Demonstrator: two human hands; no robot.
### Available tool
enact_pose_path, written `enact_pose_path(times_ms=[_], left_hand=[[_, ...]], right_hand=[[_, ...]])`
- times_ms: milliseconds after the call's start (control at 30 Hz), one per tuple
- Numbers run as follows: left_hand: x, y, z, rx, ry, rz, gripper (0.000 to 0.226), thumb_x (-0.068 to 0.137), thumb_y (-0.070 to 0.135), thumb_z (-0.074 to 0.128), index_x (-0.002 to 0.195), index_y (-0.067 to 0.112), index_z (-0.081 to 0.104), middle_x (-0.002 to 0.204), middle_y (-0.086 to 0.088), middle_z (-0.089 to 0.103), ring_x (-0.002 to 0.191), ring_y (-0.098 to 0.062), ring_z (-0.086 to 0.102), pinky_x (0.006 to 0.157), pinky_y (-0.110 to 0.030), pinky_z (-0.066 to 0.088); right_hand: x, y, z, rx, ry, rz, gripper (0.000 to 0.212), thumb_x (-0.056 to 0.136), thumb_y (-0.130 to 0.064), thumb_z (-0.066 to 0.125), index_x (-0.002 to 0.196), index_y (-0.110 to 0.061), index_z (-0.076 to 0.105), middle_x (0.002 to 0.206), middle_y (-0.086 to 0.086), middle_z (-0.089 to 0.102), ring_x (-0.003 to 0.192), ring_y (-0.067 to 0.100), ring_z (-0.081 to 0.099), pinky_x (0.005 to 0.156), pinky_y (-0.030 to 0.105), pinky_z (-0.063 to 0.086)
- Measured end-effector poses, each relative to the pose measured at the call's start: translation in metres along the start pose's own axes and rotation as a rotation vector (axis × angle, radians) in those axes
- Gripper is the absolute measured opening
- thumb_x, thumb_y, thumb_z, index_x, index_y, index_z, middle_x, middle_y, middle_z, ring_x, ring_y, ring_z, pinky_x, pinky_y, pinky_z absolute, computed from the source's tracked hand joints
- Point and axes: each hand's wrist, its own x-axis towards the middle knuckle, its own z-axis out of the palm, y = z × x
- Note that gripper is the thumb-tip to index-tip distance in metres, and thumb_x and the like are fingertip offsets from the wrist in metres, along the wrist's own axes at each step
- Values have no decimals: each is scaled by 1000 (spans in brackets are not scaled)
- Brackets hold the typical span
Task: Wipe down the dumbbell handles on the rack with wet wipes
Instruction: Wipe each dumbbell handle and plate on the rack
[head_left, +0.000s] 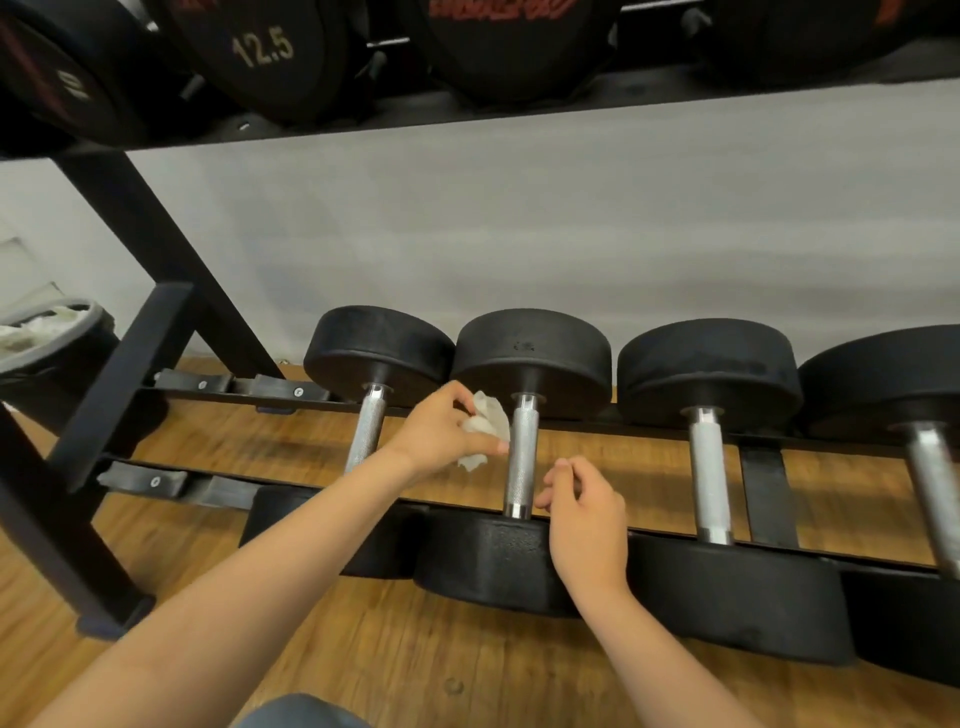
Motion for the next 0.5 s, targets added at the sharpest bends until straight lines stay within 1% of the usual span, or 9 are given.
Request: enact_pose_path(times_ms=[67, 133, 200, 300, 367, 400, 433, 467, 500], left_hand=[[-3, 14, -12, -74, 66, 90, 44, 75, 21, 84, 107, 8, 56, 100, -2, 68, 93, -17, 69, 66, -21, 56], [-1, 29, -22, -134, 160, 201, 32, 80, 18, 79, 103, 5, 61, 100, -2, 69, 95, -17, 68, 70, -21, 56], [4, 43, -26, -112, 269, 279, 21, 83, 16, 77, 101, 11, 68, 104, 1, 70, 97, -13, 65, 79, -19, 52], [17, 60, -22, -107, 395, 372, 24, 87, 11, 72, 110, 16, 71, 117, 1, 68, 107, -12, 62, 91, -18, 50], [26, 63, -16, 26, 480, 512, 23, 90, 8, 67, 112, 15, 71, 123, 2, 65, 114, -10, 57, 95, -12, 45], [30, 61, -13, 166, 506, 576, 23, 91, 7, 65, 112, 14, 71, 126, 1, 64, 118, -10, 55, 99, -14, 43], [34, 57, -10, 302, 506, 627, 25, 92, 6, 64, 114, 12, 71, 130, -1, 63, 123, -13, 54, 105, -21, 42], [37, 50, -5, 392, 482, 656, 27, 93, 4, 62, 118, 11, 69, 133, -3, 62, 128, -15, 52, 110, -31, 42], [36, 43, 0, 417, 443, 667, 30, 94, 3, 59, 123, 10, 67, 137, -4, 59, 132, -17, 50, 112, -37, 40]], right_hand=[[0, 0, 0, 1, -8, 6, 30, 101, -28, 45, 78, -16, 59, 68, 0, 63, 64, 7, 60, 64, 23, 48], [0, 0, 0, 2, -13, 12, 29, 101, -28, 45, 78, -17, 59, 68, -1, 63, 65, 4, 60, 63, 17, 46], [-1, 0, 0, 15, -16, 21, 28, 101, -28, 45, 79, -19, 60, 69, -1, 63, 67, 3, 60, 59, 13, 44], [-1, -1, 0, 24, -8, 31, 28, 101, -29, 45, 78, -21, 60, 68, -1, 64, 66, 5, 61, 61, 17, 45], [-1, -2, 0, 20, -12, 37, 27, 101, -29, 45, 79, -23, 60, 69, -1, 64, 66, 6, 61, 62, 18, 46], [-1, -2, 0, 18, -15, 39, 27, 101, -29, 45, 80, -23, 60, 70, -1, 64, 67, 6, 61, 62, 19, 46], [-1, -2, 0, 17, -16, 41, 27, 101, -29, 45, 80, -23, 60, 70, -1, 64, 67, 6, 62, 63, 19, 46], [-1, -2, 0, 16, -17, 43, 27, 101, -29, 45, 80, -23, 60, 71, -1, 64, 68, 7, 62, 63, 19, 46], [-1, -3, -1, 16, -19, 45, 27, 101, -29, 45, 80, -23, 60, 71, -1, 64, 68, 7, 62, 63, 18, 45]])
